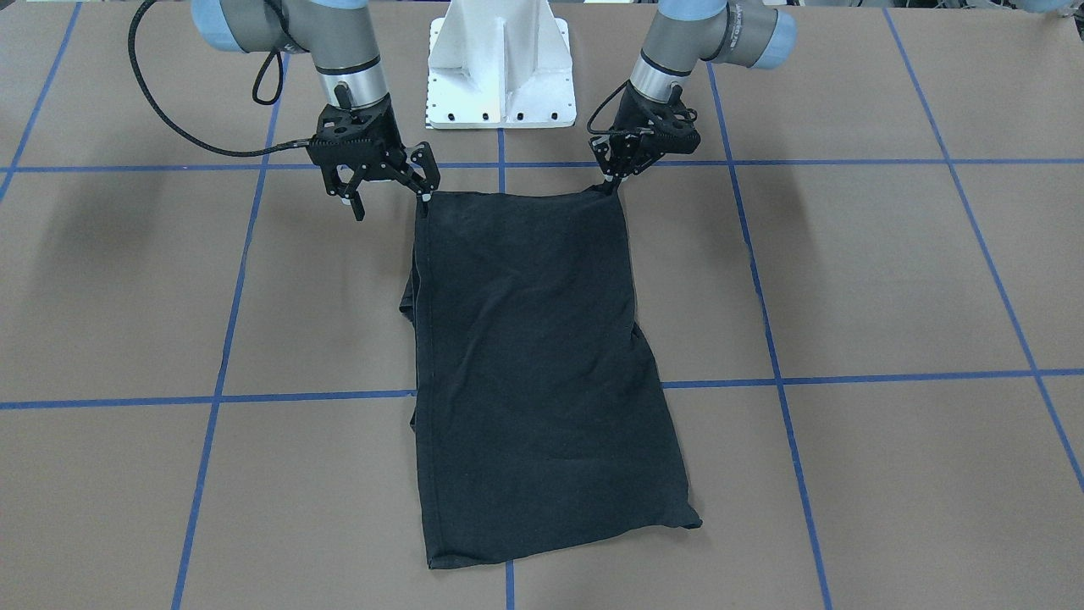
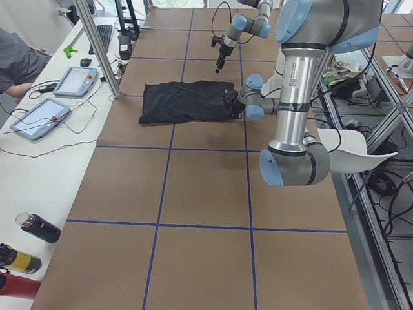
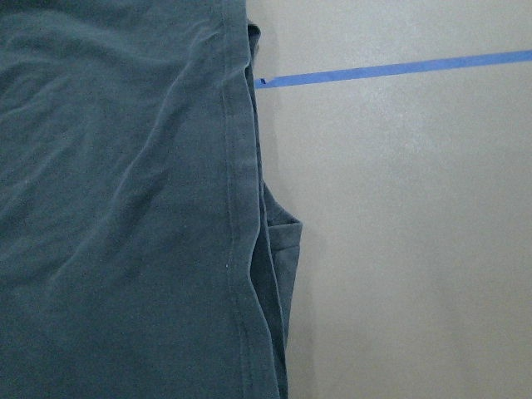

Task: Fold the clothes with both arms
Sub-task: 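Move both grippers to the shirt's corners nearest the robot, then grasp the near corners of the shirt with both grippers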

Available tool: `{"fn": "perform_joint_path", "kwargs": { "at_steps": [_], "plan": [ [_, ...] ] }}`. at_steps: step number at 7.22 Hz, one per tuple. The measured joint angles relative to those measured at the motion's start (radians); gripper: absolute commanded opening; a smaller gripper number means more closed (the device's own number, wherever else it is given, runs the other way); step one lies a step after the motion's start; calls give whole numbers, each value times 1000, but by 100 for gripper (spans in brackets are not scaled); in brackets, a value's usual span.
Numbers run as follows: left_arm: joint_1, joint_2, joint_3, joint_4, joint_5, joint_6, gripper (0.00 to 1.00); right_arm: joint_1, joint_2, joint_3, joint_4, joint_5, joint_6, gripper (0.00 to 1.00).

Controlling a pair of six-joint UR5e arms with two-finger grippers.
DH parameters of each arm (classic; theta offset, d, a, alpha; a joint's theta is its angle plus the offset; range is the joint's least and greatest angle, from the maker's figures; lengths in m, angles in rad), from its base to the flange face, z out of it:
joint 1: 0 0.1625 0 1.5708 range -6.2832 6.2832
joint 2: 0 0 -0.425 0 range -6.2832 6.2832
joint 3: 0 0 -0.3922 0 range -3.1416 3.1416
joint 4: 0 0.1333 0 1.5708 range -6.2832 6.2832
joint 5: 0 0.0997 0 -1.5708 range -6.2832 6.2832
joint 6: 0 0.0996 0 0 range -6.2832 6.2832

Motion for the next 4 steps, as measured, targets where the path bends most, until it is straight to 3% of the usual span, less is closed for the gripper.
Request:
{"fn": "perform_joint_path", "kwargs": {
  "at_steps": [1,3,4],
  "plan": [
    [0,0,-4,0,0,0,0,-21,7,-17,1,-21,44,94],
    [0,0,-9,-1,0,0,0,-51,21,-67,2,-74,142,75],
    [0,1,-12,-1,0,0,0,-58,40,-100,3,-96,175,72]
  ]
}}
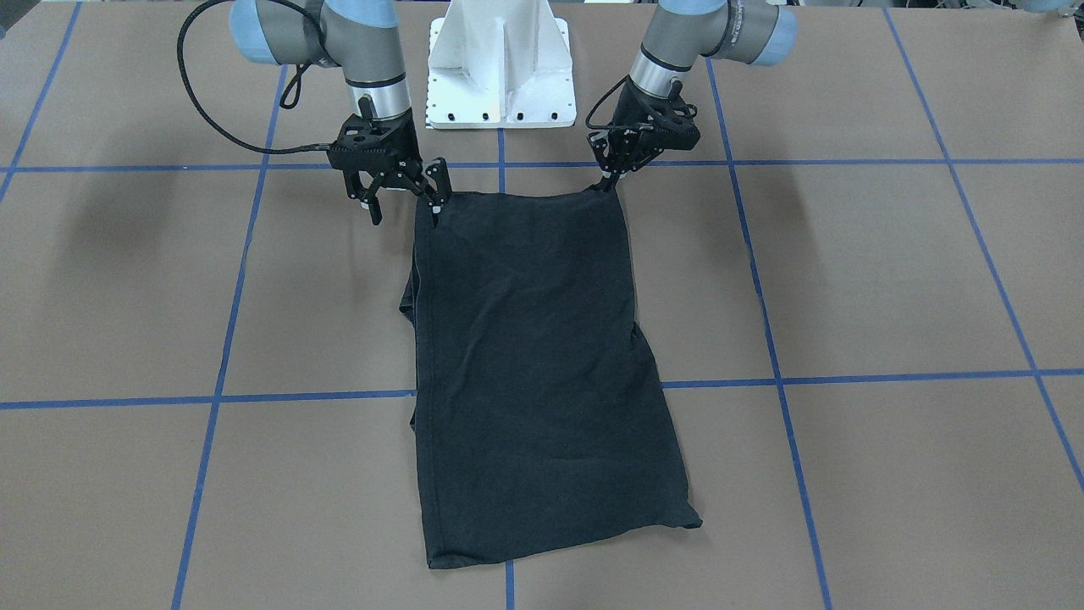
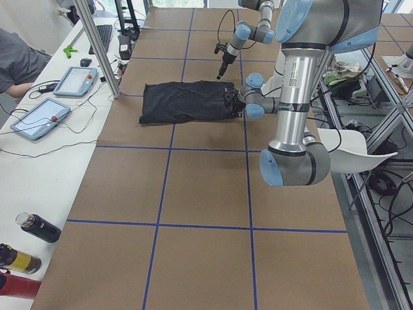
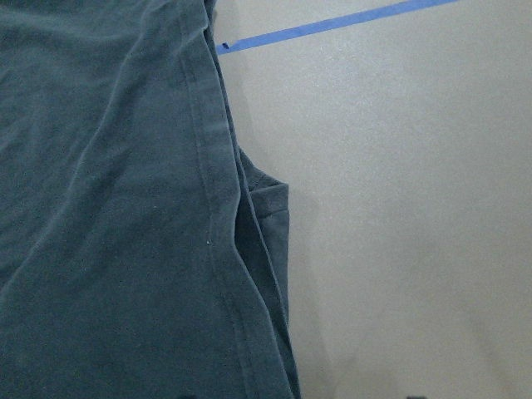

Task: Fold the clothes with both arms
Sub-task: 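Grasp the near corners of the shirt with both grippers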

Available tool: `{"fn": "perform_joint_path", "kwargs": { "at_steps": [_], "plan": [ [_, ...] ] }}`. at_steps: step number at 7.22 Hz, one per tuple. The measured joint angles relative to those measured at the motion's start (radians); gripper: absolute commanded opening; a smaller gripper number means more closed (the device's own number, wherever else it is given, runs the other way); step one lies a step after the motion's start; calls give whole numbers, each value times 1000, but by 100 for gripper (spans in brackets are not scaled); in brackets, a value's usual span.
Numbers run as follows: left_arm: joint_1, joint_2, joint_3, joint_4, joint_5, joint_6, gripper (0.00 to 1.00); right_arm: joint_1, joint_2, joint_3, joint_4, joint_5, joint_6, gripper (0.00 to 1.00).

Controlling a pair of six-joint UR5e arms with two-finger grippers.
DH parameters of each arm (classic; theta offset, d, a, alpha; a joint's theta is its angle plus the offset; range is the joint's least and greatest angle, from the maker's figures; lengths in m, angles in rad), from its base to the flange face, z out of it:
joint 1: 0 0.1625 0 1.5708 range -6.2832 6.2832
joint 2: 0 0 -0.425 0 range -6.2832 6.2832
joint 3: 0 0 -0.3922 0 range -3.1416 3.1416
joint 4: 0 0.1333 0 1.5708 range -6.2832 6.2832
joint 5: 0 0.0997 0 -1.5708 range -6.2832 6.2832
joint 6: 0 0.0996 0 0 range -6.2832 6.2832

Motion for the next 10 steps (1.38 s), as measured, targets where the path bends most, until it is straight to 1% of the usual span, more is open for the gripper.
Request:
{"fn": "perform_joint_path", "kwargs": {
  "at_steps": [3,6,8,9,10],
  "plan": [
    [1,3,-10,-1,1,-1,0,21,50,-85,1,-18,-25,69],
    [5,3,-15,-1,2,-18,0,51,77,-154,9,-39,-72,57],
    [6,3,-16,-1,2,-25,0,59,105,-190,15,-42,-75,55],
    [7,4,-17,-1,1,-25,0,59,110,-198,16,-42,-75,48],
    [7,4,-17,-1,0,-26,0,59,114,-206,16,-42,-75,25]
  ]
}}
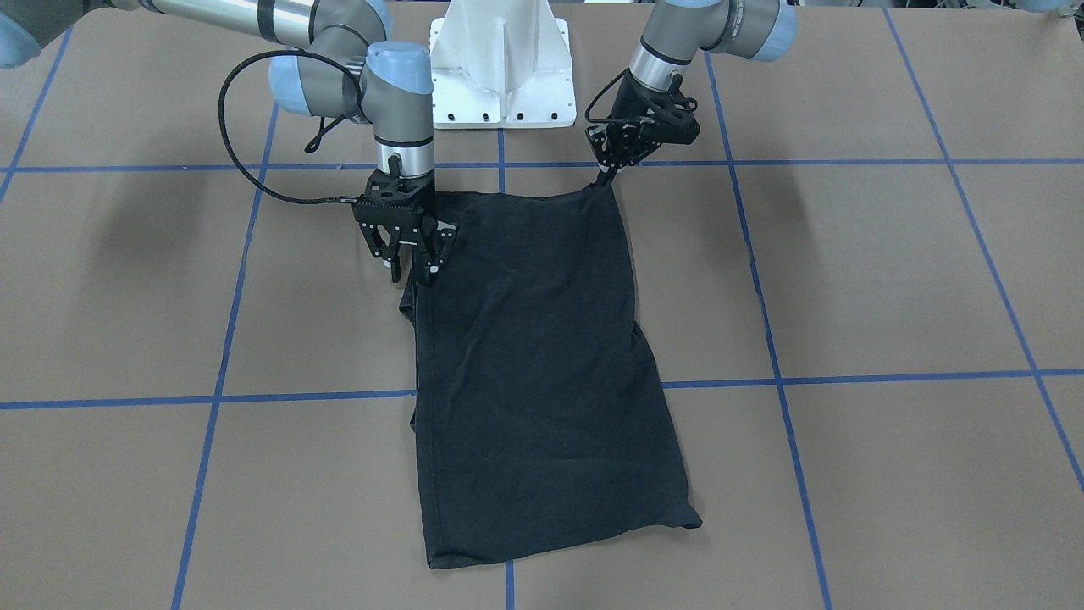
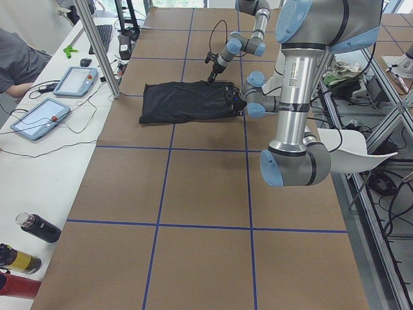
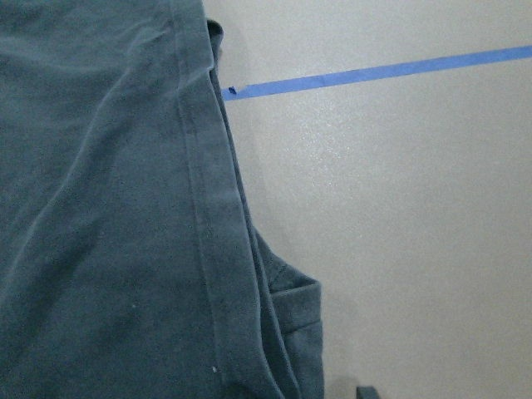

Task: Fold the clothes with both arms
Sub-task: 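Grasp the near corners of the shirt with both grippers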

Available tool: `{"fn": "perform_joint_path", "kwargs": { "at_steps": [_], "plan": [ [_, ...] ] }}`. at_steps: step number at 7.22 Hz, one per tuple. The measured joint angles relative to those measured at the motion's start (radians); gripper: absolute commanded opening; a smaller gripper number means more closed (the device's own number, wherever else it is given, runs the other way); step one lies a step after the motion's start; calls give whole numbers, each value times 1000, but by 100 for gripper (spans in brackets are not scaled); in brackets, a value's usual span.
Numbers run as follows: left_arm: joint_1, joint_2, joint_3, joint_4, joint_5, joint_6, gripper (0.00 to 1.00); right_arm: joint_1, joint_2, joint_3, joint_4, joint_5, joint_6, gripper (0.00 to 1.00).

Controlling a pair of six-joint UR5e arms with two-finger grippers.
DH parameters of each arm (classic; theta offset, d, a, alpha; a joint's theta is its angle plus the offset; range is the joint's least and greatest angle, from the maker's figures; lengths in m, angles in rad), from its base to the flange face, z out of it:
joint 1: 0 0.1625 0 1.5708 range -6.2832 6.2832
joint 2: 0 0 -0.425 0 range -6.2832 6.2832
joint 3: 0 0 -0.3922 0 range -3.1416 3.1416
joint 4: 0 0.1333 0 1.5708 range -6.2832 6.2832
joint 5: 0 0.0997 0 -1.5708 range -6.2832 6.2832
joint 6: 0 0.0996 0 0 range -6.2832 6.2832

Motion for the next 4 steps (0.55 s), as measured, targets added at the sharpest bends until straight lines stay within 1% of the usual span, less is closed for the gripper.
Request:
{"fn": "perform_joint_path", "kwargs": {
  "at_steps": [1,4],
  "plan": [
    [0,0,-1,0,0,0,0,0,6,-4,0,0,2,0],
    [0,2,-10,0,-2,0,0,0,21,-5,1,2,5,0]
  ]
}}
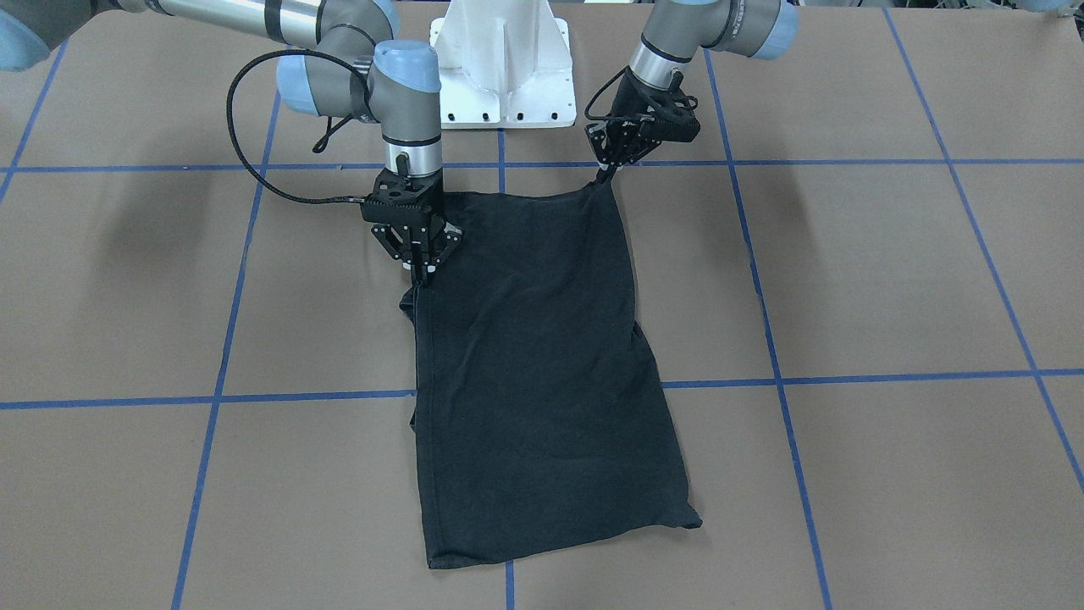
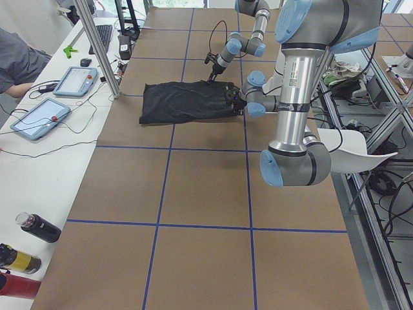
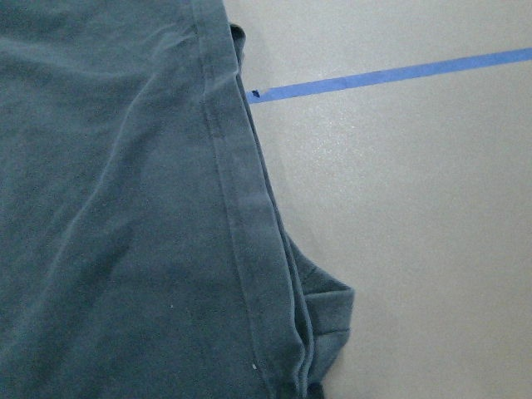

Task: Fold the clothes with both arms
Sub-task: 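Grasp the near corners of the shirt with both grippers, then lift the near edge with both grippers and fold it away from the robot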

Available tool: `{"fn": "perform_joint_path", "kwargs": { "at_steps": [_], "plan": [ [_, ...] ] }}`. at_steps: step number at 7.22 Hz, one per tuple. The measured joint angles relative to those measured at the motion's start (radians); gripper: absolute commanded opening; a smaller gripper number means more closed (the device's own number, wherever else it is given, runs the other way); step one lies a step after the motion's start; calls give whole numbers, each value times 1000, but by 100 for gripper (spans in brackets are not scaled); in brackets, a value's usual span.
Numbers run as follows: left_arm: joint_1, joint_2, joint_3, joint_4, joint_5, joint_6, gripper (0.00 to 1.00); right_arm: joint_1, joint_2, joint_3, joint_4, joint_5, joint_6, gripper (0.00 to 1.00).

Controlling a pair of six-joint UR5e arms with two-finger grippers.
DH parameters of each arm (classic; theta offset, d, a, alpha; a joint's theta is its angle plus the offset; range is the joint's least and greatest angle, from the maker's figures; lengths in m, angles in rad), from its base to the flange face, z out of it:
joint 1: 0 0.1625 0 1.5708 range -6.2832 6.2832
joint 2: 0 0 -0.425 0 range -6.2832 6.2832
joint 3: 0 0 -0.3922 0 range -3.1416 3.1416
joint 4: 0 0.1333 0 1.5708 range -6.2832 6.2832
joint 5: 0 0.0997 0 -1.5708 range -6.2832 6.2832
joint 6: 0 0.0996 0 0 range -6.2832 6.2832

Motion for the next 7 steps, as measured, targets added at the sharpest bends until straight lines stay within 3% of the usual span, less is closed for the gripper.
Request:
{"fn": "perform_joint_path", "kwargs": {
  "at_steps": [4,7],
  "plan": [
    [-1,-2,-26,1,-4,1,0,-1,-7,62,-5,1,-2,0],
    [12,17,-152,20,-14,-2,0,-80,-134,267,-14,-19,6,0]
  ]
}}
